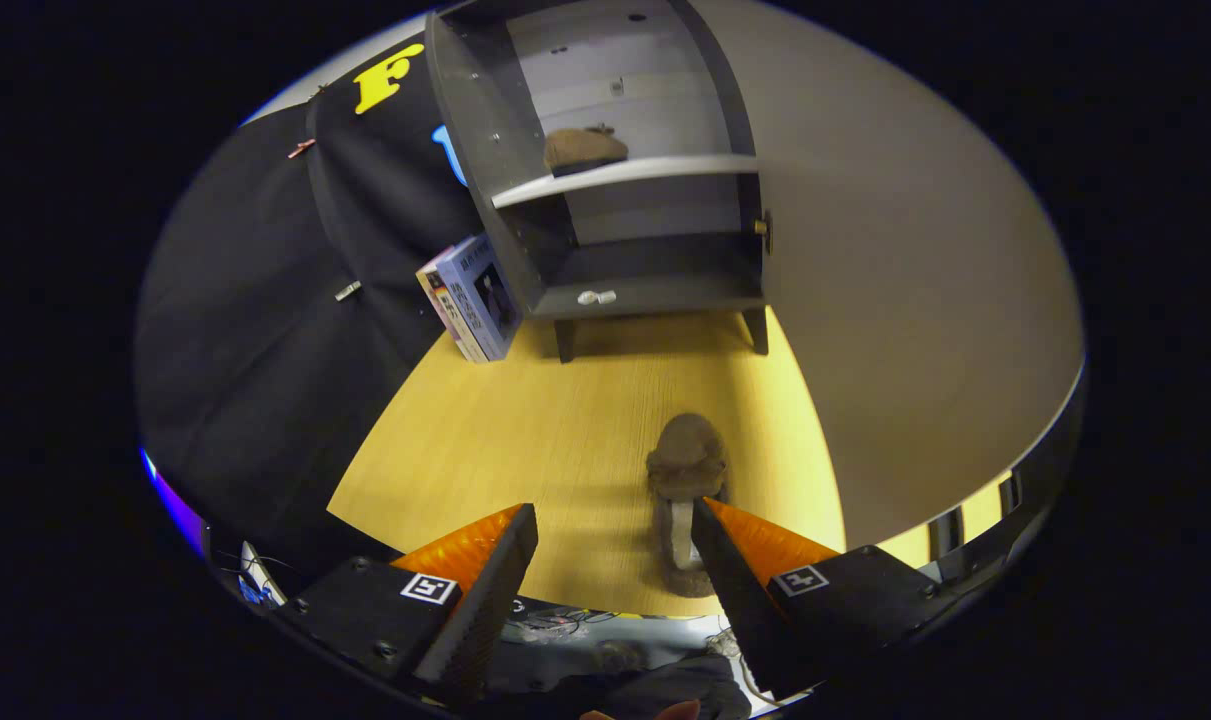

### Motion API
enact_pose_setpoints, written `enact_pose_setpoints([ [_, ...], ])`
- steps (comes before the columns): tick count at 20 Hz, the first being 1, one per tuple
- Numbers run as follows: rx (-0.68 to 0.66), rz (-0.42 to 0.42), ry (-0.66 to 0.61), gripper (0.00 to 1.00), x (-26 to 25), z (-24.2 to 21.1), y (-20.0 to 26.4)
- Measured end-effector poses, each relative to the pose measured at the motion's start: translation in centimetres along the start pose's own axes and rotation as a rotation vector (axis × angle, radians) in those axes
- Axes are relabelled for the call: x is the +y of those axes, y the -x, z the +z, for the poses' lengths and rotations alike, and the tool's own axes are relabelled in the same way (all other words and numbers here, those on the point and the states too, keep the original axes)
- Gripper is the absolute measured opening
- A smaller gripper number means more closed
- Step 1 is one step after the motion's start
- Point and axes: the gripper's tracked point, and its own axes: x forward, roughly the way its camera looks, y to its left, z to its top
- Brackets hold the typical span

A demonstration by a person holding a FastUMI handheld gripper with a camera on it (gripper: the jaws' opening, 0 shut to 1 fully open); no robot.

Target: Open the shoe cabinet door, grab the shoes and put them into the shoe cabinet, then close the shoe cabinet door.

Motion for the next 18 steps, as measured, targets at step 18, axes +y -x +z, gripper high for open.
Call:
enact_pose_setpoints([
  [18,-0.11,-0.229,0.052,0.76,-4.4,-1.9,-17.7],
])
